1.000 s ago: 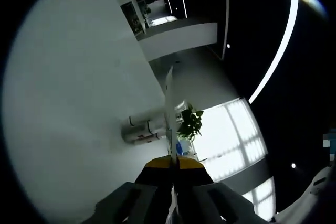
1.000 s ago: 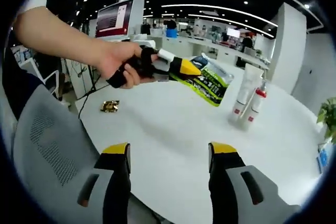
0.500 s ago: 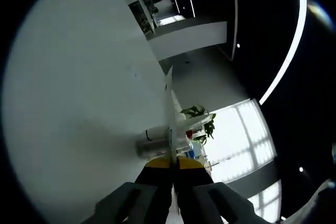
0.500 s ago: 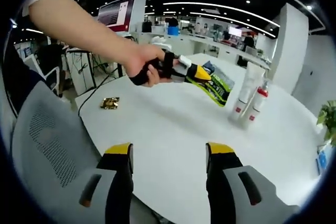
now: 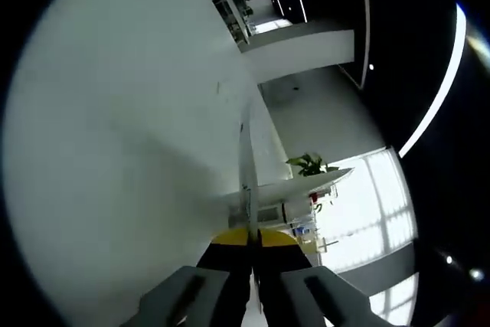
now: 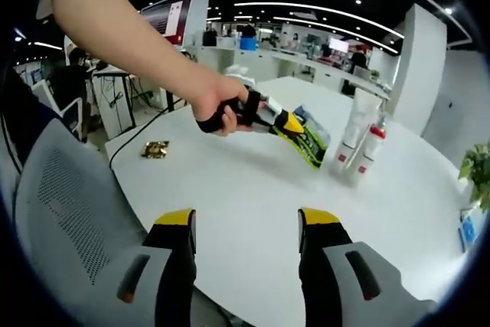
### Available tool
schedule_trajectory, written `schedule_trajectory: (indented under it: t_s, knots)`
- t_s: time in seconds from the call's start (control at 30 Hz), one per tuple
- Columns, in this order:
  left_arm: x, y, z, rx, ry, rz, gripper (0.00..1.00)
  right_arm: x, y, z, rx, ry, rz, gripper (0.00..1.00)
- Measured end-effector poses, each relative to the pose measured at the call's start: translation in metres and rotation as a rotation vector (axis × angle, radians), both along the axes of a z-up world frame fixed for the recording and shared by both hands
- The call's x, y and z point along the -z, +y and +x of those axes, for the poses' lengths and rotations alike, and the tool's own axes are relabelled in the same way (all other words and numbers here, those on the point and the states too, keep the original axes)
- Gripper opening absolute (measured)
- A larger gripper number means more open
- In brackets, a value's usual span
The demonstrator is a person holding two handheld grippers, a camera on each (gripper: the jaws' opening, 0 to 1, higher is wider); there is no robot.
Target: Arrange the skincare products in the storage area until every visible bottle or jar stands upright without overlapping.
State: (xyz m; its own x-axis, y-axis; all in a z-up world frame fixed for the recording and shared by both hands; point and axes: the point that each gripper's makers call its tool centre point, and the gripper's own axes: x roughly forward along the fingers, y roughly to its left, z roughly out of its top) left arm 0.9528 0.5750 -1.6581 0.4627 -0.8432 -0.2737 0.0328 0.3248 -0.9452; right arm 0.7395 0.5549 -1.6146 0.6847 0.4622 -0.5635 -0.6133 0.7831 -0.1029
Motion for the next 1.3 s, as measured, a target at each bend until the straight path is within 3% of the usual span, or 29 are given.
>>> schedule_trajectory:
  t_s: [0.37,1.0,1.2,1.3]
  knots:
    - [0.015,-0.009,0.003,0.0,0.053,0.03,0.01,0.002,0.004,-0.003,-0.026,-0.005,-0.026,0.5]
    - [0.032,-0.003,0.012,-0.024,0.052,0.209,0.02,0.007,-0.002,0.0,-0.014,0.009,-0.042,0.48]
    - [0.037,0.005,0.01,-0.003,0.043,0.324,0.08,0.007,0.0,-0.001,-0.023,0.011,-0.041,0.47]
    - [0.035,0.006,0.012,0.012,0.014,0.345,0.19,0.008,0.0,-0.001,-0.025,0.013,-0.043,0.47]
